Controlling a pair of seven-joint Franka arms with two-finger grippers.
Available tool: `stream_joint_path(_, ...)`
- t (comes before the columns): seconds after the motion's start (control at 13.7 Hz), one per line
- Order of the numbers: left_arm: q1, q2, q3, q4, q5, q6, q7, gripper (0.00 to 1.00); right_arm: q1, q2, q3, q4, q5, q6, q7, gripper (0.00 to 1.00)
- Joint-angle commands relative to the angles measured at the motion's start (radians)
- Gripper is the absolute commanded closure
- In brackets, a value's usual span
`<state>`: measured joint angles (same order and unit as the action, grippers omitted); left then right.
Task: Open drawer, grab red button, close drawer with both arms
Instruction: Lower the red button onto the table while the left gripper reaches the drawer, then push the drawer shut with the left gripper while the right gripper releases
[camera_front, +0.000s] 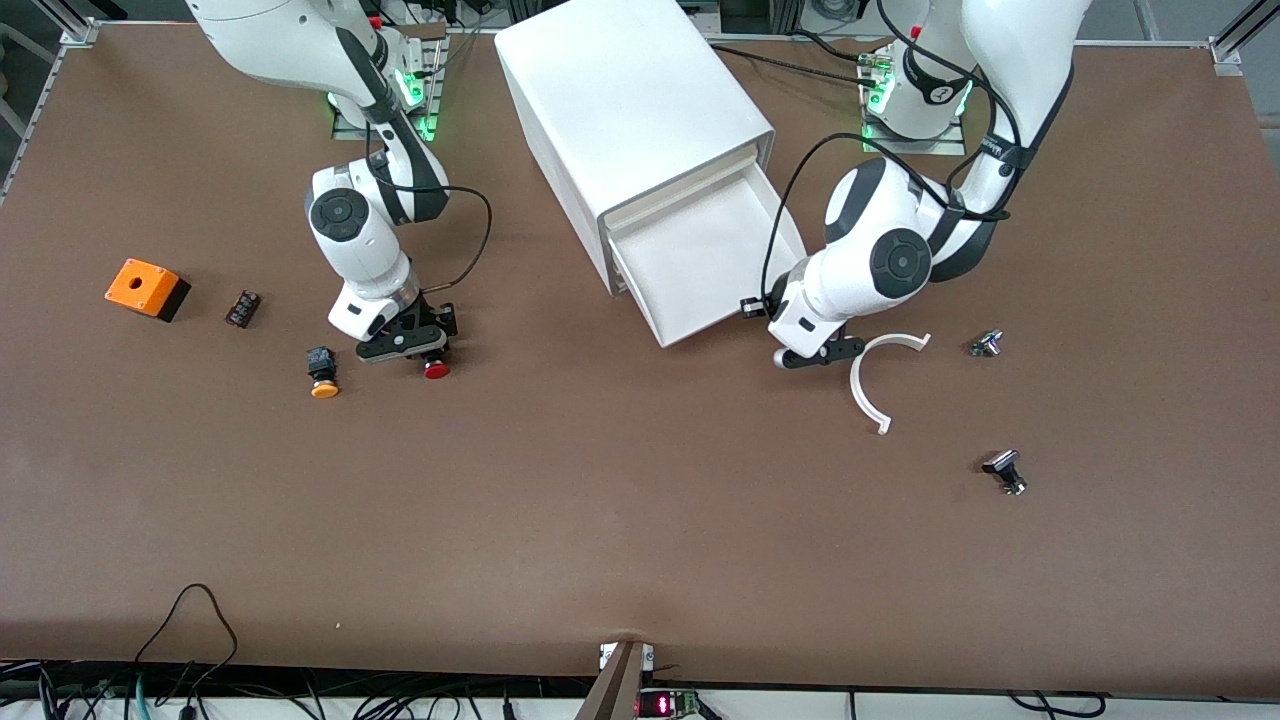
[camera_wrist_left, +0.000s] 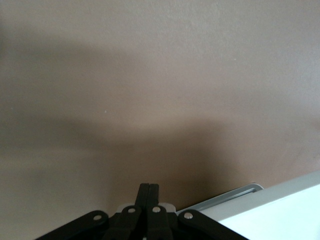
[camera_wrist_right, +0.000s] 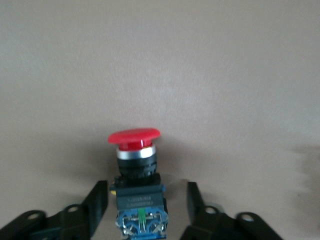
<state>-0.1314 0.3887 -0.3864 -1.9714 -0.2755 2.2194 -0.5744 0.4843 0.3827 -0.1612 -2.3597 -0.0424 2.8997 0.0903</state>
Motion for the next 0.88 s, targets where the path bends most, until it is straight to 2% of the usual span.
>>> stream_joint_path(0.0, 0.007, -0.043, -0.014, -0.038, -0.016, -0.026, -0.010, 1.00, -0.004, -0.031, 0.003, 0.048, 0.010, -0.119, 0.016, 0.00)
stream_joint_path(0.07, 0.007, -0.047, -0.025, -0.040, -0.016, -0.039, -0.012, 1.00, -0.004, -0.033, 0.003, 0.086, 0.010, -0.193, 0.035, 0.00)
stream_joint_path(0.29, 0.007, -0.066, -0.083, -0.072, -0.017, -0.061, -0.036, 0.65, -0.004, -0.083, 0.003, 0.164, 0.010, -0.362, 0.058, 0.00)
stream_joint_path(0.37, 0.007, -0.074, -0.097, -0.078, -0.017, -0.063, -0.057, 0.62, -0.004, -0.096, 0.003, 0.203, 0.010, -0.432, 0.062, 0.00)
stream_joint_path(0.44, 0.007, -0.080, -0.112, -0.086, -0.017, -0.063, -0.080, 0.52, -0.004, -0.103, 0.002, 0.258, 0.010, -0.530, 0.060, 0.00)
stream_joint_path(0.66, 0.007, -0.083, -0.149, -0.102, -0.017, -0.063, -0.093, 0.30, -0.006, -0.102, -0.001, 0.465, 0.010, -0.820, 0.068, 0.00)
stream_joint_path(0.81, 0.007, -0.086, -0.175, -0.119, -0.024, -0.063, -0.093, 0.08, -0.007, -0.099, -0.009, 0.581, 0.010, -0.949, 0.068, 0.00)
